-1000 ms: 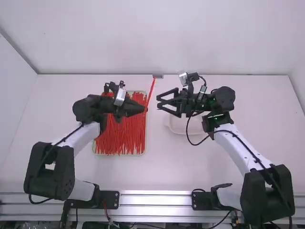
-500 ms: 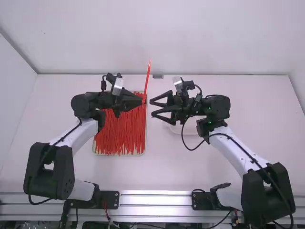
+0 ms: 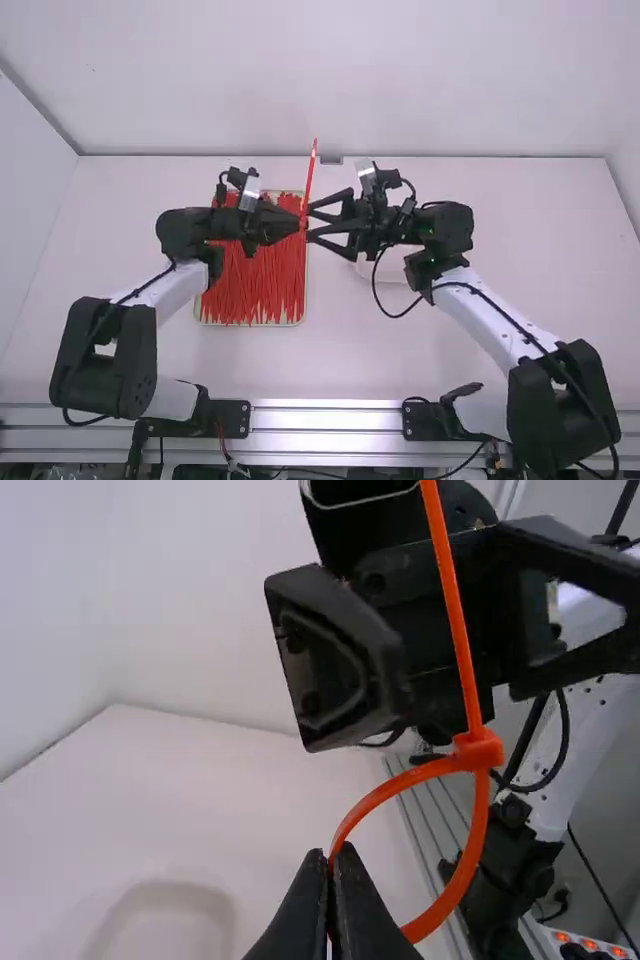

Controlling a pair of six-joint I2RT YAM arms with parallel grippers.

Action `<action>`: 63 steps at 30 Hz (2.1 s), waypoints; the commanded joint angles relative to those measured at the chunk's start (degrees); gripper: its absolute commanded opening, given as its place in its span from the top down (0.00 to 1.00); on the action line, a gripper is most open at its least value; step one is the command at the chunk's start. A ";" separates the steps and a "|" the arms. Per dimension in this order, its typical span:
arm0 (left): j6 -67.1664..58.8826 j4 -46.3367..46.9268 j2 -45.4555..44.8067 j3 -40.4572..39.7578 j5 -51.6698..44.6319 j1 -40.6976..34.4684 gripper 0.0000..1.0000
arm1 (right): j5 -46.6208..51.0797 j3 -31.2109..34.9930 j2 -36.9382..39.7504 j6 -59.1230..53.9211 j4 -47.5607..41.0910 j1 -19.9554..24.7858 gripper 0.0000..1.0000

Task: Fasten the cable tie

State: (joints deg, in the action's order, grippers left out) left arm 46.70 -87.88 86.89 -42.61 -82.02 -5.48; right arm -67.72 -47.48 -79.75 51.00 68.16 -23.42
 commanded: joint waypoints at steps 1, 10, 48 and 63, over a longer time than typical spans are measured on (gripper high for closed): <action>-1.31 -0.55 0.09 0.72 1.14 -0.37 0.98 | 2.34 -0.11 1.03 -0.07 0.44 -0.68 0.38; -1.09 -0.66 0.09 0.79 1.18 -0.46 0.98 | 2.86 -0.11 1.03 0.15 0.39 -0.22 0.55; -1.01 -1.07 0.09 0.79 2.82 0.61 0.57 | 0.44 -0.04 0.98 -0.46 -2.99 0.37 1.00; 3.06 0.87 0.09 -2.01 -0.55 7.48 0.01 | -2.71 3.15 0.96 -2.10 -3.02 7.82 1.00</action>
State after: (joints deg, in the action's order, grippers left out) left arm 50.09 -87.05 86.89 -43.48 -81.43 1.21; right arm -70.30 -45.28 -79.72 49.69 64.75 -16.88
